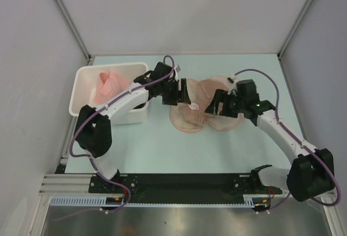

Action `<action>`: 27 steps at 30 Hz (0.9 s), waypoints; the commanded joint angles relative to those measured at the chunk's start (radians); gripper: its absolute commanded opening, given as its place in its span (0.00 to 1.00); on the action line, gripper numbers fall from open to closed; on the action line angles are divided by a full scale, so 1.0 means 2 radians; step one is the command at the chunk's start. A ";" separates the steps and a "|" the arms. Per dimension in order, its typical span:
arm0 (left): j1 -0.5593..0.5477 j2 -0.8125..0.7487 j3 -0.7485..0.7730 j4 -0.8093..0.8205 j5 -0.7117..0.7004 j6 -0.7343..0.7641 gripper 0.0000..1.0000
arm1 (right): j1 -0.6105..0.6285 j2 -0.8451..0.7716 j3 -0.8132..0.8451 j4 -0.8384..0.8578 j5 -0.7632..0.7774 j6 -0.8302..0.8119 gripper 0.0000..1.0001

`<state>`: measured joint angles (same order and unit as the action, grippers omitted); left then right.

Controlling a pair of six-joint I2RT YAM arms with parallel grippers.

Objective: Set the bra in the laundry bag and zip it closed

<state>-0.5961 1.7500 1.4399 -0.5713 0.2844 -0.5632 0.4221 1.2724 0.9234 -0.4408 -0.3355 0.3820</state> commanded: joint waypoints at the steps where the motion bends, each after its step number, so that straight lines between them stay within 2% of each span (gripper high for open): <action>1: -0.011 -0.016 -0.015 0.009 0.030 0.026 0.76 | -0.115 -0.032 -0.027 0.039 -0.078 0.084 0.86; 4: -0.022 -0.005 -0.021 0.013 0.027 0.038 0.73 | -0.157 0.021 -0.019 0.092 -0.098 0.113 0.79; 6: -0.023 -0.001 -0.029 0.017 0.025 0.042 0.70 | -0.160 0.061 0.008 0.116 -0.101 0.122 0.73; 8: -0.022 0.007 -0.031 0.019 0.020 0.041 0.69 | -0.157 0.113 0.031 0.135 -0.088 0.134 0.72; 12: -0.015 0.023 -0.032 0.019 0.016 0.035 0.74 | -0.159 0.187 0.050 0.171 -0.091 0.174 0.60; 15: -0.004 0.039 -0.030 0.017 0.030 0.033 0.75 | -0.158 0.216 0.050 0.197 -0.086 0.195 0.58; 17: 0.003 0.048 -0.029 0.016 0.033 0.032 0.75 | -0.156 0.230 0.053 0.214 -0.085 0.199 0.52; 22: 0.012 0.075 -0.019 0.026 0.059 0.029 0.75 | -0.150 0.259 0.078 0.210 -0.070 0.205 0.51; 27: 0.014 0.110 0.006 0.033 0.073 0.028 0.70 | -0.140 0.279 0.091 0.204 -0.054 0.211 0.50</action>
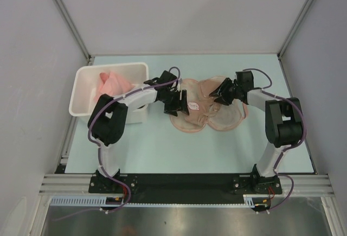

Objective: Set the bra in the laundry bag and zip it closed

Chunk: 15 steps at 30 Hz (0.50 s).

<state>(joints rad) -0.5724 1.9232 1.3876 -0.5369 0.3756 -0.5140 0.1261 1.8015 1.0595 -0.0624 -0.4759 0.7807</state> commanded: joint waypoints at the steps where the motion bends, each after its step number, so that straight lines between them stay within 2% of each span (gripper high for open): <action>1: 0.003 0.027 0.034 0.015 0.035 0.002 0.68 | 0.009 0.017 0.026 0.014 0.016 0.012 0.50; 4: 0.005 0.038 0.039 0.018 0.045 0.005 0.54 | 0.009 0.031 0.036 0.017 0.005 0.015 0.50; 5: 0.006 0.040 0.039 0.018 0.051 0.005 0.43 | 0.008 0.034 0.043 0.015 0.002 0.017 0.50; 7: 0.011 0.040 0.038 0.023 0.060 0.001 0.28 | 0.009 0.033 0.051 -0.007 -0.007 0.015 0.48; 9: 0.011 0.034 0.034 0.029 0.068 0.001 0.20 | 0.012 0.018 0.053 -0.029 0.003 -0.001 0.49; 10: 0.012 0.029 0.032 0.031 0.072 0.002 0.12 | 0.013 0.010 0.055 -0.057 0.010 -0.013 0.50; 13: 0.013 0.014 0.014 0.051 0.107 -0.009 0.00 | 0.008 -0.022 0.081 -0.135 0.035 -0.060 0.55; 15: 0.013 0.003 -0.013 0.084 0.144 -0.038 0.00 | -0.005 -0.037 0.104 -0.185 0.052 -0.088 0.60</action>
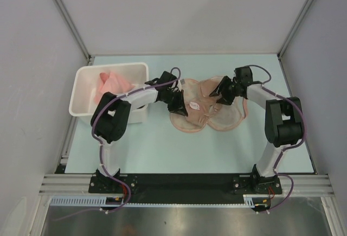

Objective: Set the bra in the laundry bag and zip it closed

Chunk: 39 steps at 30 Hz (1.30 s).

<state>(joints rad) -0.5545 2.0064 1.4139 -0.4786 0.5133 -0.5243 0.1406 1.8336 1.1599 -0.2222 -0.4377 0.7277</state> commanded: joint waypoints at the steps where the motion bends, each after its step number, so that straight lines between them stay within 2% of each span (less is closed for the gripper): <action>1: 0.003 -0.042 -0.037 0.067 0.084 -0.043 0.00 | -0.018 -0.057 0.062 -0.117 0.036 -0.068 0.62; 3: 0.002 -0.053 -0.060 0.094 0.106 -0.065 0.04 | -0.038 -0.061 0.073 -0.136 0.028 -0.081 0.65; 4: -0.001 -0.057 -0.063 0.097 0.110 -0.068 0.13 | -0.044 -0.062 0.077 -0.137 0.024 -0.083 0.66; 5: -0.003 -0.063 -0.067 0.099 0.113 -0.067 0.16 | -0.051 -0.061 0.079 -0.137 0.019 -0.085 0.67; 7: -0.010 -0.081 -0.069 0.098 0.115 -0.063 0.32 | -0.056 -0.055 0.087 -0.137 0.017 -0.097 0.68; 9: -0.012 -0.097 -0.069 0.098 0.119 -0.060 0.41 | -0.060 -0.038 0.097 -0.128 0.019 -0.118 0.69; 15: -0.012 -0.094 -0.055 0.074 0.110 -0.039 0.53 | -0.057 0.031 0.146 -0.107 0.000 -0.136 0.68; 23: -0.007 -0.088 -0.040 0.029 0.071 -0.006 0.57 | -0.050 0.008 0.110 -0.098 0.027 -0.108 0.60; 24: -0.008 -0.088 -0.042 0.027 0.071 -0.006 0.61 | -0.050 0.004 0.094 -0.092 0.027 -0.104 0.59; 29: -0.008 -0.106 -0.079 0.033 0.064 -0.024 0.63 | -0.053 -0.001 0.084 -0.097 0.019 -0.094 0.57; 30: -0.008 -0.107 -0.083 0.034 0.065 -0.027 0.67 | -0.053 -0.001 0.076 -0.091 0.016 -0.093 0.57; 33: -0.010 -0.100 -0.099 0.057 0.072 -0.050 0.70 | -0.053 0.007 0.075 -0.071 0.009 -0.092 0.56; 39: -0.013 -0.052 -0.074 0.075 0.071 -0.069 0.73 | -0.048 0.050 0.097 -0.039 -0.004 -0.090 0.54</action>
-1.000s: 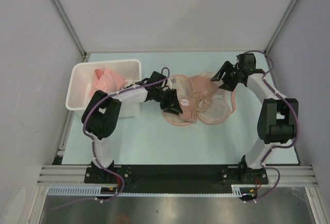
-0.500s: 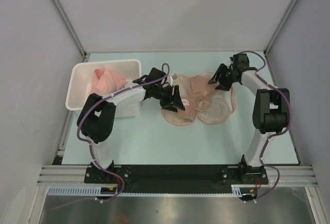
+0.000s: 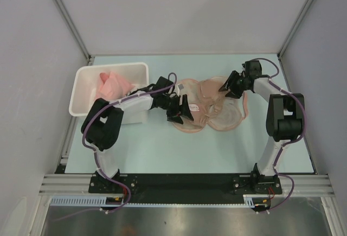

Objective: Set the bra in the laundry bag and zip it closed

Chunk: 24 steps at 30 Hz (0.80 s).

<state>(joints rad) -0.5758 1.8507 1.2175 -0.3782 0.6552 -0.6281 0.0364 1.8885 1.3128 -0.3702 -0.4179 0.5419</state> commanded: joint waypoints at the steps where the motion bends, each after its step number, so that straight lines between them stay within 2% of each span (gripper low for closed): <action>1: -0.003 0.033 0.037 0.023 -0.005 -0.016 0.72 | 0.005 0.028 0.026 0.039 -0.014 0.001 0.52; 4: -0.003 0.065 0.061 0.024 0.000 -0.016 0.61 | 0.006 0.044 0.044 0.044 -0.012 -0.002 0.47; 6: -0.003 0.076 0.070 0.027 0.002 -0.017 0.44 | 0.007 0.051 0.052 0.048 -0.011 -0.002 0.42; 7: -0.003 0.082 0.074 0.030 0.009 -0.020 0.35 | 0.007 0.056 0.055 0.052 -0.010 -0.003 0.35; 8: -0.004 0.082 0.075 0.033 0.010 -0.023 0.22 | 0.008 0.058 0.059 0.053 -0.010 -0.003 0.32; 9: -0.004 0.081 0.075 0.038 0.011 -0.026 0.16 | 0.006 0.060 0.061 0.055 -0.014 -0.003 0.22; 11: -0.007 0.075 0.076 0.041 0.018 -0.030 0.00 | 0.005 0.063 0.077 0.059 -0.019 -0.004 0.11; 12: -0.008 0.073 0.078 0.046 0.021 -0.035 0.00 | 0.003 0.063 0.088 0.041 -0.020 -0.008 0.02; 13: -0.010 0.069 0.079 0.047 0.024 -0.037 0.00 | 0.003 0.061 0.102 0.026 -0.017 -0.012 0.00; 18: -0.037 0.047 0.103 0.076 0.051 -0.082 0.00 | -0.012 0.052 0.196 -0.069 -0.010 -0.057 0.00; 24: -0.086 0.069 0.163 0.086 0.049 -0.112 0.00 | -0.014 0.048 0.241 -0.157 -0.020 -0.117 0.00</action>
<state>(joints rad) -0.6811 2.0159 1.4406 -0.2600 0.7025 -0.7860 0.0147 2.0167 1.7370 -0.5365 -0.4381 0.4225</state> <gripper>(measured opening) 0.010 0.022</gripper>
